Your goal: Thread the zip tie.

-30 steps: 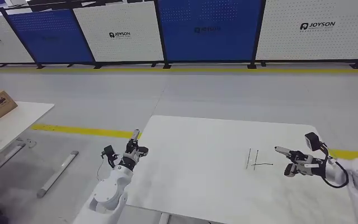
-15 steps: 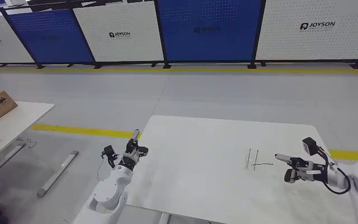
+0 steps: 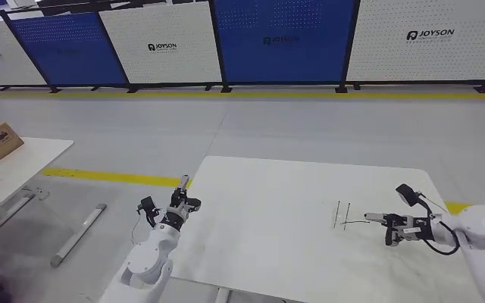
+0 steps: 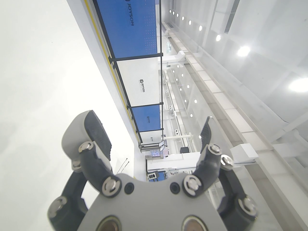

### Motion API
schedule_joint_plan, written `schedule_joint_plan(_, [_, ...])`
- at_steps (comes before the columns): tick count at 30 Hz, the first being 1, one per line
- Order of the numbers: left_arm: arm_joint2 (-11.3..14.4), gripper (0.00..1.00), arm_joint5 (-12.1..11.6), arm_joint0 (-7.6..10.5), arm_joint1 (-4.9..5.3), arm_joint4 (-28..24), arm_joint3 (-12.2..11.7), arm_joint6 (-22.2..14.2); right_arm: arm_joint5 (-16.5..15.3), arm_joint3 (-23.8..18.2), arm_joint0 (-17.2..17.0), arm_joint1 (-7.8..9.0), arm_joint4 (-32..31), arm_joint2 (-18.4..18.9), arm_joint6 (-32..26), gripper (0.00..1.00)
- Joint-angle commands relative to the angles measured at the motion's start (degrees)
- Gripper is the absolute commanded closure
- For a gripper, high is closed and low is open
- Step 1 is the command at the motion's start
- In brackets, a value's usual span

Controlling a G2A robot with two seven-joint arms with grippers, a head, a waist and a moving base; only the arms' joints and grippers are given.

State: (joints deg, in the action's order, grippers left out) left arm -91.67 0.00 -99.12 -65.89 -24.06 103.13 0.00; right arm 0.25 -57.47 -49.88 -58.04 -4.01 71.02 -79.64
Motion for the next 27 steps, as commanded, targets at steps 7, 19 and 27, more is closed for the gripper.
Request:
schedule_joint_plan(7, [0.0,0.00,0.0,0.00,0.00,0.0,0.0,0.0,0.2,0.2,-0.1,-0.07,1.0,0.1,0.0,0.00])
schedule_joint_plan(19, [0.0,0.00,0.0,0.00,0.00,0.0,0.0,0.0,-1.2,9.0,6.5,-2.19,5.7,-5.5,3.6,0.00])
schedule_joint_plan(27, [0.0,0.00,0.0,0.00,0.00,0.0,0.0,0.0,0.4,10.0,7.3,-2.48,4.6,-6.7,3.5,0.00])
